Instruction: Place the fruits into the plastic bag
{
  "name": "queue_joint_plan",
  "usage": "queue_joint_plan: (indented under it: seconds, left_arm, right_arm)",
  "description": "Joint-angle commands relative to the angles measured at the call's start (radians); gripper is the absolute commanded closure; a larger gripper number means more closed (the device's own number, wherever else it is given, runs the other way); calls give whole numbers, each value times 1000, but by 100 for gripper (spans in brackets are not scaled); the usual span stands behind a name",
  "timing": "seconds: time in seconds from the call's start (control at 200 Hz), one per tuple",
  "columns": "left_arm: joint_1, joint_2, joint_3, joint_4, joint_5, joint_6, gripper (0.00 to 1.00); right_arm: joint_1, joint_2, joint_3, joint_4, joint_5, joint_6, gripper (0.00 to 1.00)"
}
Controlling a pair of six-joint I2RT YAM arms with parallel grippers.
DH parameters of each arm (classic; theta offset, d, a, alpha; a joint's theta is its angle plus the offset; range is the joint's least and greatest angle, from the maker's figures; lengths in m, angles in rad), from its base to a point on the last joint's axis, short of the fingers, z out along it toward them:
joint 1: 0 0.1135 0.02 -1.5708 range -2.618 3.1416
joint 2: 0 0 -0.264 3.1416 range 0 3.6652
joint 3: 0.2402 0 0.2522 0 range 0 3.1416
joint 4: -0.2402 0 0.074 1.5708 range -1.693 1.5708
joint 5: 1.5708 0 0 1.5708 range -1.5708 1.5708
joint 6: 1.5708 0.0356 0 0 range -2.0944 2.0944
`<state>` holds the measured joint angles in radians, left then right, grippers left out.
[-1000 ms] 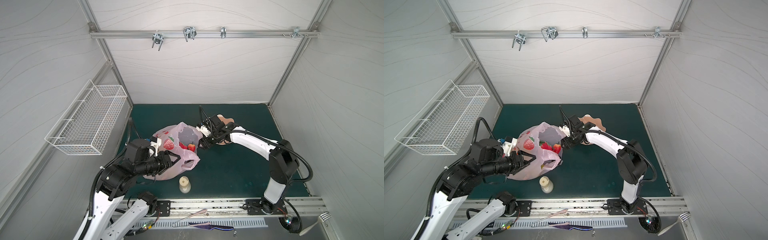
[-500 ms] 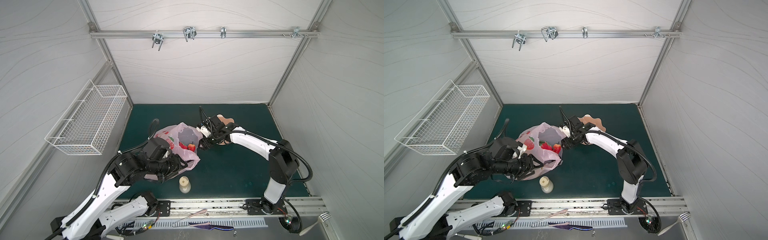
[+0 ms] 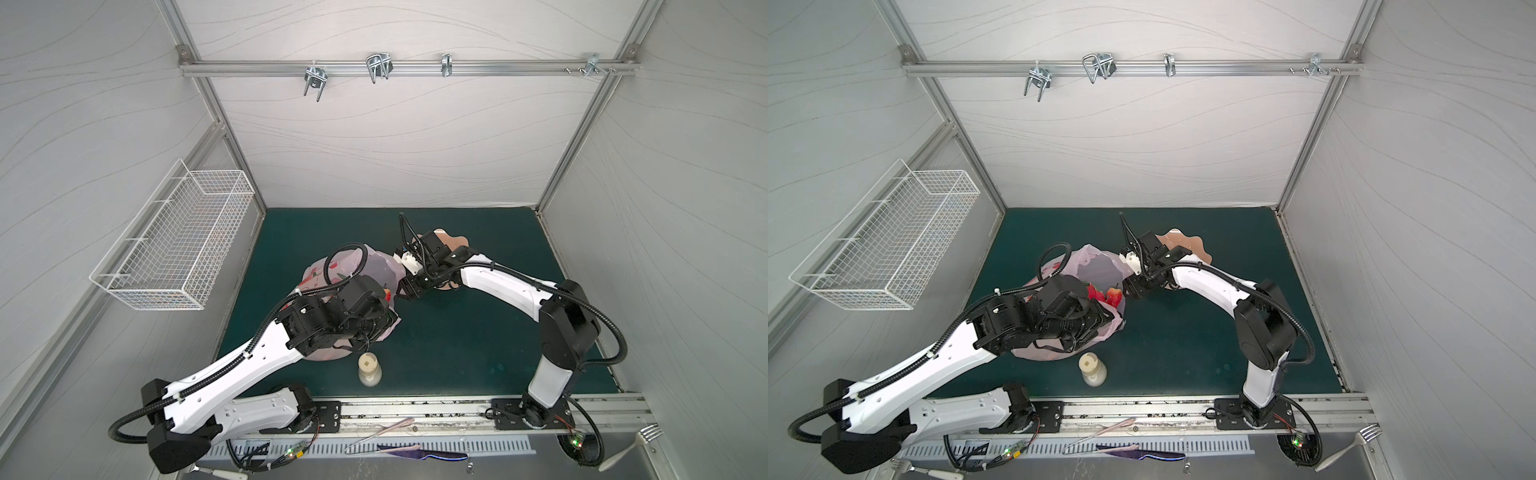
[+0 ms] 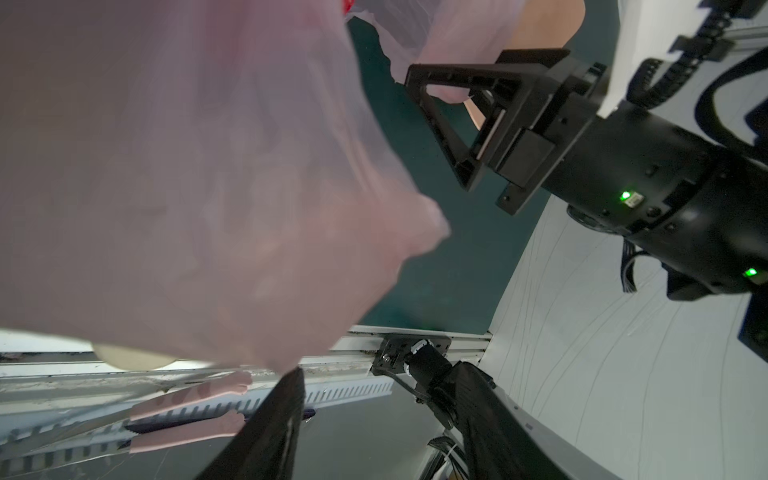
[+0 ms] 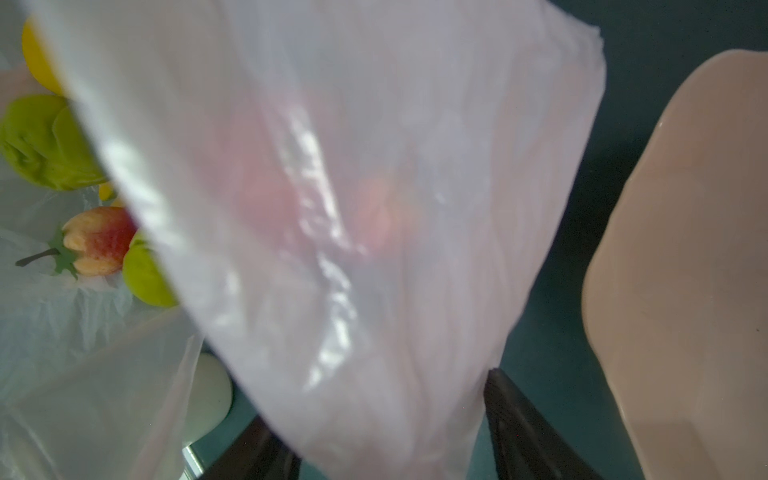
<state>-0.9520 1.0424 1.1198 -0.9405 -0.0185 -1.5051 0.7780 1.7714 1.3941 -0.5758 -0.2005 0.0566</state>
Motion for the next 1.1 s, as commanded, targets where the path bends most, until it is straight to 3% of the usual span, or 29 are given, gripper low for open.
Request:
queue_joint_plan:
  seconds: [0.0, 0.255, 0.495, 0.605, 0.725, 0.845, 0.965, 1.096]
  left_arm:
    - [-14, 18, 4, 40, -72, -64, 39]
    - [-33, 33, -52, 147, -257, -109, 41]
    - [-32, 89, -72, 128, -304, -130, 43]
    - [-13, 100, -77, 164, -320, -88, 53]
    - [9, 101, -108, 199, -300, -52, 79]
    - [36, 71, -124, 211, -278, -23, 100]
    - [73, 32, -103, 180, -263, 33, 100]
    - [111, -13, -87, 188, -225, 89, 100]
  right_arm:
    - [-5, -29, 17, 3, -26, 2, 32]
    - [-5, -39, 5, 5, -33, 1, 32]
    - [-5, -43, 9, 5, -57, 8, 36]
    - [-6, -49, -3, 5, -68, 16, 40]
    - [-7, -70, -12, 4, -81, 31, 48]
    - [-8, -82, -5, -9, -95, 34, 64]
    - [-18, -89, 16, -33, -124, 41, 84]
    - [-24, -96, 37, -49, -153, 61, 96]
